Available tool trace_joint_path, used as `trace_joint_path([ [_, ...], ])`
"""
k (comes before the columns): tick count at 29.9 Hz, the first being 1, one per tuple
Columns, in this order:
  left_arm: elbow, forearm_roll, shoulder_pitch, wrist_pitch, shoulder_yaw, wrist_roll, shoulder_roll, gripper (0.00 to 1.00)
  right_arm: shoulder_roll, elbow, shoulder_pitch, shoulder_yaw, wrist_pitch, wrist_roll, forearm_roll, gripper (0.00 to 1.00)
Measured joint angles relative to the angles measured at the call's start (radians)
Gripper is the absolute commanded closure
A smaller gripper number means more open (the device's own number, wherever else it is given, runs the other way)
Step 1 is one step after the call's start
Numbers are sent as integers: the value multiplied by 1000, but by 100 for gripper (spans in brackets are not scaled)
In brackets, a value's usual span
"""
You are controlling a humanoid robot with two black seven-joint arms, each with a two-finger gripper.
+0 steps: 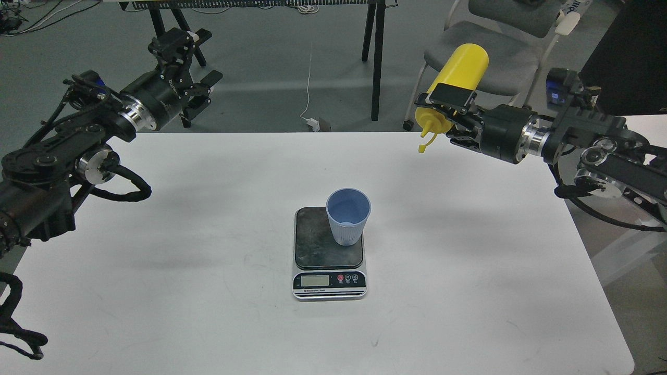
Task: Pour seasoning into cup on scale with both arms
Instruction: 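Lift the yellow bottle with the right gripper and tip it over the cup, then hold the inverted bottle above the blue cup to pour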
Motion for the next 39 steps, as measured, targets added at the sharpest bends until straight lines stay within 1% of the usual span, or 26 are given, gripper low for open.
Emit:
trace_joint_path([
  [7, 0, -4, 5, 0, 0, 0, -15, 13, 73, 1, 129, -138, -42, -21, -82, 63],
  [17, 0, -12, 18, 0, 0, 0, -18, 13, 217, -8, 229, -296, -96, -40, -231, 63],
  [21, 0, -14, 21, 0, -1, 0, -18, 13, 257, -12, 265, -354, -120, -44, -259, 63],
  [27, 0, -14, 21, 0, -1, 0, -19, 13, 300, -31, 275, -387, -152, -57, -332, 63],
  [39, 0, -14, 21, 0, -1, 0, -30, 13, 361, -102, 276, -397, -169, -62, -458, 63],
])
